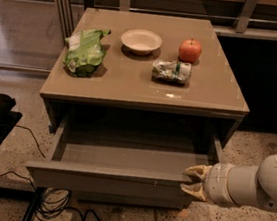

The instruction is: Open top drawer

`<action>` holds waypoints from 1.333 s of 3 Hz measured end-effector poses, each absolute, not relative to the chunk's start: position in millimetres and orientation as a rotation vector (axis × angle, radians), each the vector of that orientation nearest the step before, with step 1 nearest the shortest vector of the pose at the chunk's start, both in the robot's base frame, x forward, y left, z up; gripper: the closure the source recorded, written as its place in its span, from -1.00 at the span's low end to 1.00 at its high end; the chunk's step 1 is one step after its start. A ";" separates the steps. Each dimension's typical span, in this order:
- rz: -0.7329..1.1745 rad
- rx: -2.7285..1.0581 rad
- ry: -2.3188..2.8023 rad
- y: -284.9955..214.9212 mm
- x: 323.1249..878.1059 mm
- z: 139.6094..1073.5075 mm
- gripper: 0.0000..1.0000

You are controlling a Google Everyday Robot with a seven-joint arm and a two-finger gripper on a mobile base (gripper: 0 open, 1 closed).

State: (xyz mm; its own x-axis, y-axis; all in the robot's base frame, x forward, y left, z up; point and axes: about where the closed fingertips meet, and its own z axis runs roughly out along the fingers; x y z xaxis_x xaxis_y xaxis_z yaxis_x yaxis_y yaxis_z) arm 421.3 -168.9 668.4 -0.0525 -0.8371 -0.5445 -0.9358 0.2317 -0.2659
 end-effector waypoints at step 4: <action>0.209 -1.623 1.906 -168.4 416.0 668.8 -0.30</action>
Offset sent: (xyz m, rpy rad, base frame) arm -0.0054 0.0004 0.0004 -0.0007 -0.0003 -0.0012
